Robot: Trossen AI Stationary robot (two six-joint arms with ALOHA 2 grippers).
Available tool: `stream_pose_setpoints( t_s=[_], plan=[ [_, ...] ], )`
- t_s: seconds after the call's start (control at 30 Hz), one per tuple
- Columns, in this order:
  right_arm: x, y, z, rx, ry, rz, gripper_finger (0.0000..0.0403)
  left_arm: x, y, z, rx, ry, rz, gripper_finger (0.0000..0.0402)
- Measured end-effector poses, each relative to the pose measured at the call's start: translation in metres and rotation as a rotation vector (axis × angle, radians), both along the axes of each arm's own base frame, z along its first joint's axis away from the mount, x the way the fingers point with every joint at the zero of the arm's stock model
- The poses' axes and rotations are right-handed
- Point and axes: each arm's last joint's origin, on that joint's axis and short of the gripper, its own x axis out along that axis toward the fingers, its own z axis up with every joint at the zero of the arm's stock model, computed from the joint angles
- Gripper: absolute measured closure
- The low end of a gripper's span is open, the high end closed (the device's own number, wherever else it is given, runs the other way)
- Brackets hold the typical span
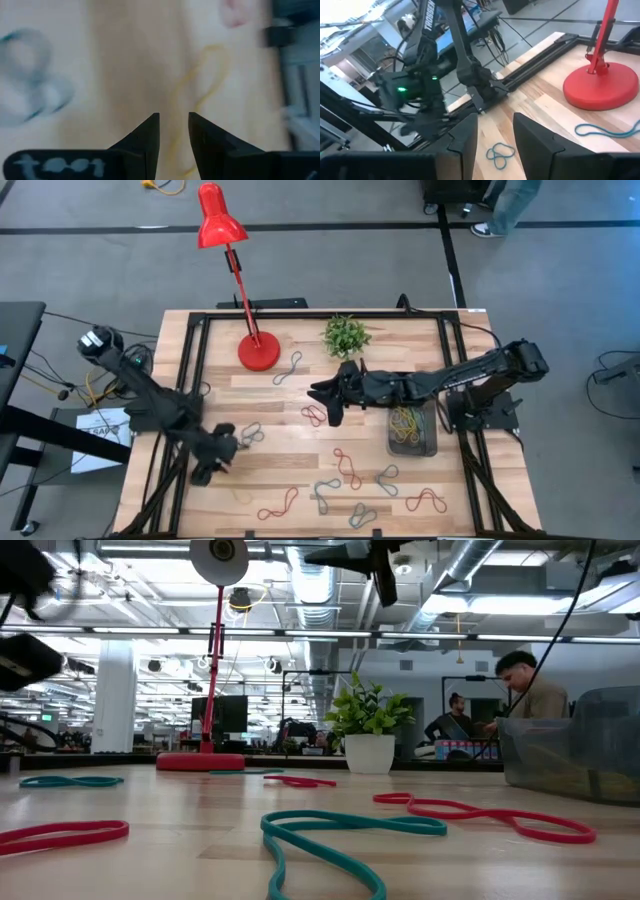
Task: Pick and place items into bin
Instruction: Put the yellow rubber band into the black bin
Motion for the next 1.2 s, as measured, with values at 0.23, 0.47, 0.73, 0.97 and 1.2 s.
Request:
stream_pose_setpoints(
  t_s=[0.23,0.47,0.73,0.97,1.2],
  plan=[
    [0.0,-0.006,0.0,-0.013,0.007,-0.013,0.0284,-0.01,-0.024,-0.021,0.125,-0.007,-0.011,0.031],
    [0.001,-0.007,-0.001,-0.016,0.013,-0.016,0.0285,-0.011,-0.043,-0.052,0.206,0.085,-0.01,0.031],
    [0.0,-0.004,-0.002,-0.017,0.022,-0.004,0.0285,-0.013,-0.05,-0.059,0.261,0.056,0.039,0.0319],
    [0.0,-0.003,-0.002,-0.013,0.024,0.016,0.0285,-0.019,-0.046,-0.059,0.284,0.106,0.089,0.0395],
    [0.0,-0.003,-0.002,-0.013,0.024,0.018,0.0285,-0.005,-0.024,-0.021,0.271,-0.014,0.26,0.0401]
  ],
)
